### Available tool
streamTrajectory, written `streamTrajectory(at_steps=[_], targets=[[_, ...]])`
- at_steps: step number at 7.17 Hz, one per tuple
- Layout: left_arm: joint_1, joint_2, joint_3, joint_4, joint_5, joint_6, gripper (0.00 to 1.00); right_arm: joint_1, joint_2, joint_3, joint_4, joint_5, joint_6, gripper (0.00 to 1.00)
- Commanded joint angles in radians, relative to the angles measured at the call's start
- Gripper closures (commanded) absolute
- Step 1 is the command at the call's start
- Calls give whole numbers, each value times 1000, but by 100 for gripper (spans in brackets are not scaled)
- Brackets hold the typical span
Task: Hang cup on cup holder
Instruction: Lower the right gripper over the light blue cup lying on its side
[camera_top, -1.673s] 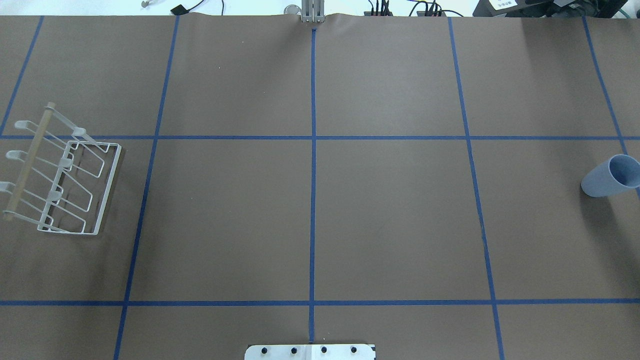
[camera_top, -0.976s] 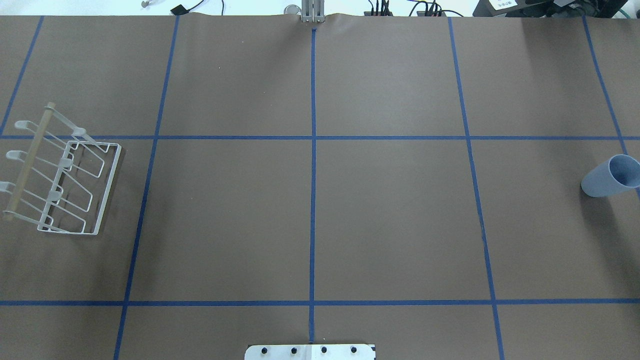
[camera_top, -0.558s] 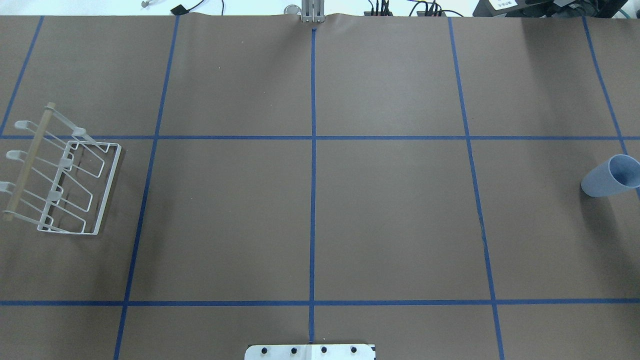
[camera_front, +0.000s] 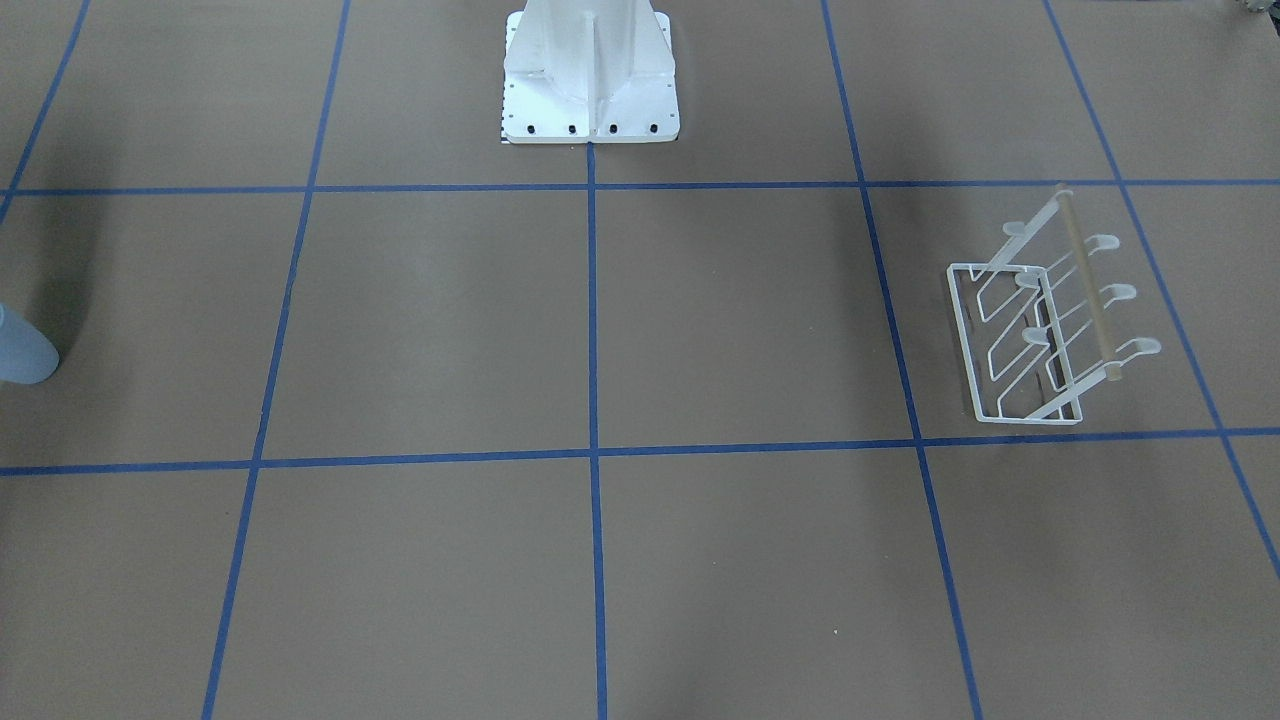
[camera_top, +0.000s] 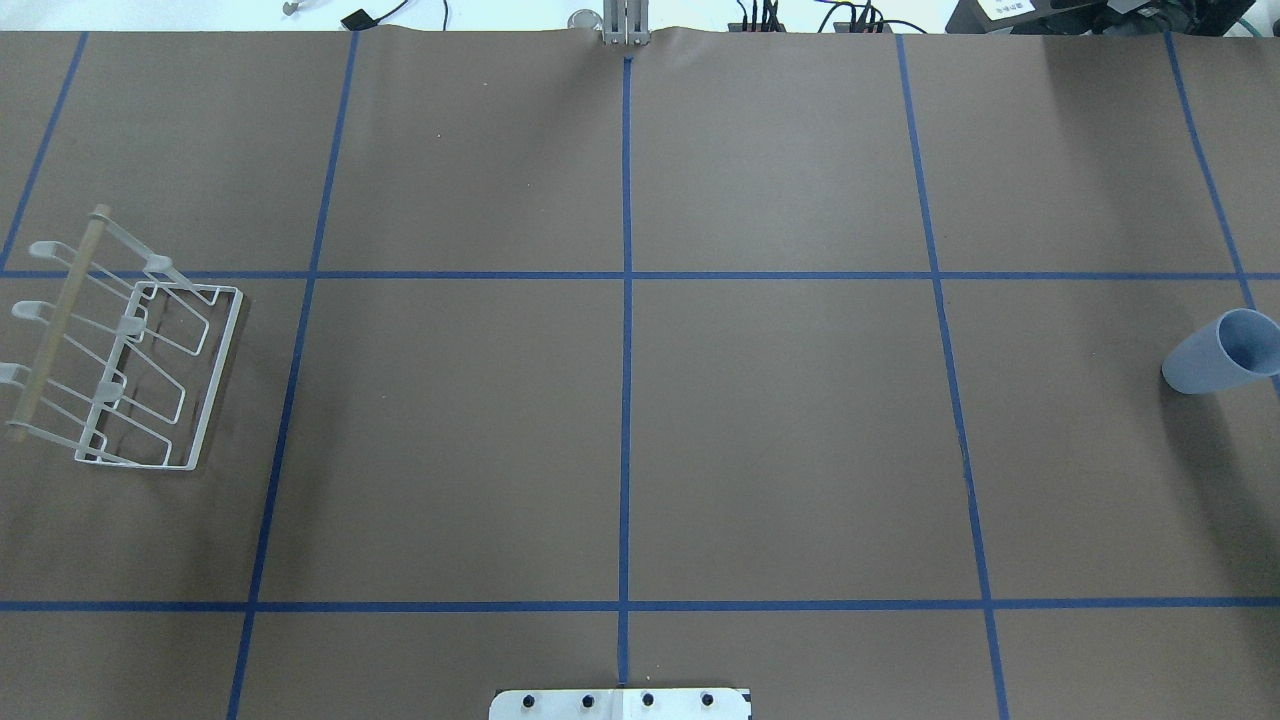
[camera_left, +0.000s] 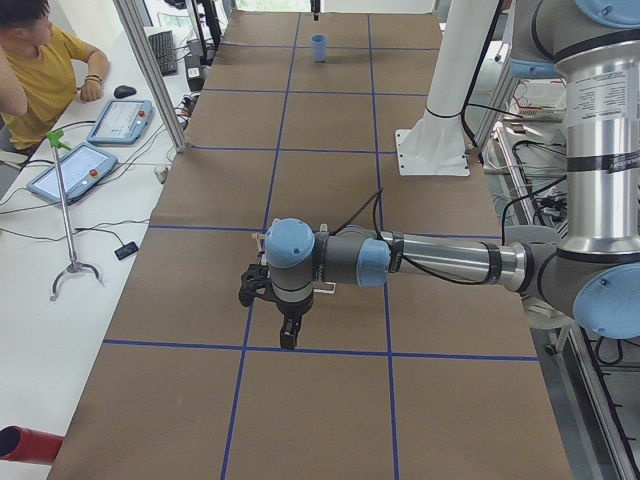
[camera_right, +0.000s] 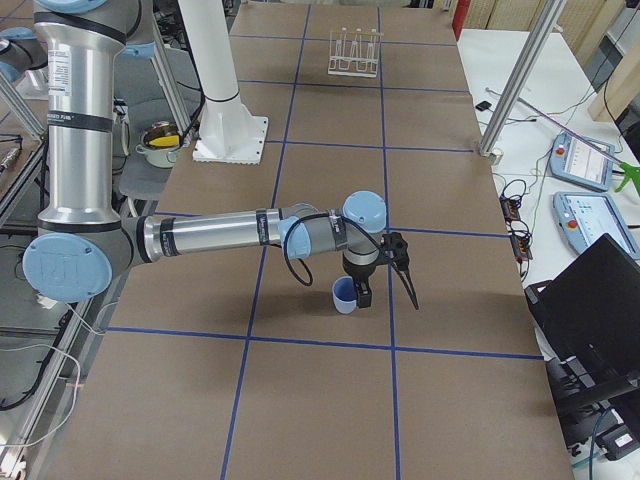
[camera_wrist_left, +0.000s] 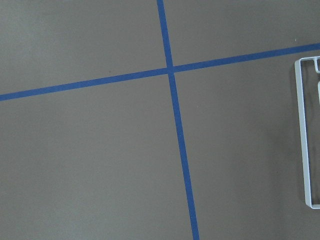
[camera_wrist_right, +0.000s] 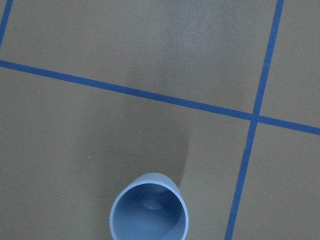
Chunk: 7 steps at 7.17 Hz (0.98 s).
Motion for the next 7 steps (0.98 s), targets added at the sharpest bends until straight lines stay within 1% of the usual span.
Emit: streamTrajectory(at_steps=[1, 2, 3, 4, 5, 6, 7], targets=[[0, 1, -1, 0, 0, 3, 2, -54, -6, -65, 157, -15, 118, 0], [0, 7, -4, 0, 0, 4, 2, -79, -27, -67, 199, -17, 134, 3], [0, 7, -6, -2, 0, 4, 2, -105, -29, -79, 204, -22, 142, 6], [0, 7, -6, -2, 0, 4, 2, -115, -31, -82, 204, -34, 142, 12], [0, 7, -6, -2, 0, 4, 2, -122, -31, -96, 204, -37, 142, 32], [0, 7, -6, -2, 0, 6, 2, -125, -31, -98, 204, -35, 139, 61], [0, 7, -6, -2, 0, 6, 2, -125, -31, -98, 204, -35, 133, 94]])
